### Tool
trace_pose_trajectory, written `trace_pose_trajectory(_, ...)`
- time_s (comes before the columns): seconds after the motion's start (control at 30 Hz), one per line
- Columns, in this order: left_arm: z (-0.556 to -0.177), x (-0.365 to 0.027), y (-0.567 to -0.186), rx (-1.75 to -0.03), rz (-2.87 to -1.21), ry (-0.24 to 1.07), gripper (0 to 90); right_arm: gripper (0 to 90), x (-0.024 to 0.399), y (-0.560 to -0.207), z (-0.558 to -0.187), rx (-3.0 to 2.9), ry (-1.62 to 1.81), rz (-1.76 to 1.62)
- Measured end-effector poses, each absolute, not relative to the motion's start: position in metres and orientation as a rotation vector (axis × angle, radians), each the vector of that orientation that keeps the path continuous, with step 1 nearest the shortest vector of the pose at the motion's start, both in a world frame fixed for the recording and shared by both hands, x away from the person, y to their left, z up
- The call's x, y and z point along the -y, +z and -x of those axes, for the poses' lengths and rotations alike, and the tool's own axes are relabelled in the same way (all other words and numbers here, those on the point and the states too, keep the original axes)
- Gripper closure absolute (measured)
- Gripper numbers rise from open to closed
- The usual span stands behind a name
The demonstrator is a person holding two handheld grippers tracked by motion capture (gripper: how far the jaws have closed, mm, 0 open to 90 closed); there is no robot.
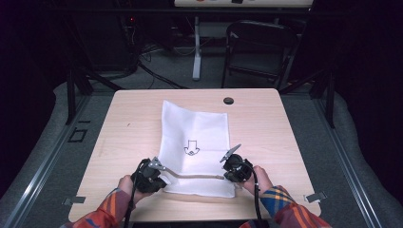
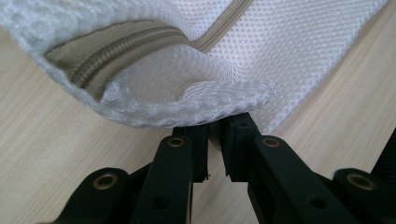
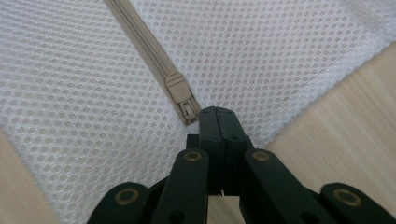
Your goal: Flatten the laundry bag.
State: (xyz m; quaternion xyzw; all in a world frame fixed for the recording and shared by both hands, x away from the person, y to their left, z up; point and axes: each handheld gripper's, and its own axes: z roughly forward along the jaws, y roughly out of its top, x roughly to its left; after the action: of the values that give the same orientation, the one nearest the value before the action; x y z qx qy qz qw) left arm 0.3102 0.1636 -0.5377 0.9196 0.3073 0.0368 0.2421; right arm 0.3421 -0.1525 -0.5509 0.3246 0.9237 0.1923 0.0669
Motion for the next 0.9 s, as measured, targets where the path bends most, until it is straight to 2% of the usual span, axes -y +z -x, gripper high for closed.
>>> trace_pose_trajectory(0.43,-0.307,-0.169,-0.537,-0.858,-2.525,0.053,75.0,90.0,0.155,-0.551,-0.344,-2.807,0.595,-0.941)
trace_pose_trajectory(0.57,-0.305,-0.172,-0.535,-0.864,-2.549,0.048,62.8,90.0,0.157,-0.551,-0.346,-2.809,0.608,-0.930)
trace_pose_trajectory(0.73,-0.300,-0.184,-0.529,-0.916,-2.529,0.067,38.5,89.9,0.160,-0.553,-0.347,-2.813,0.649,-0.949)
trace_pose_trajectory(0.9,-0.293,-0.201,-0.518,-0.945,-2.461,0.105,25.1,89.7,0.161,-0.553,-0.347,-2.812,0.664,-0.964)
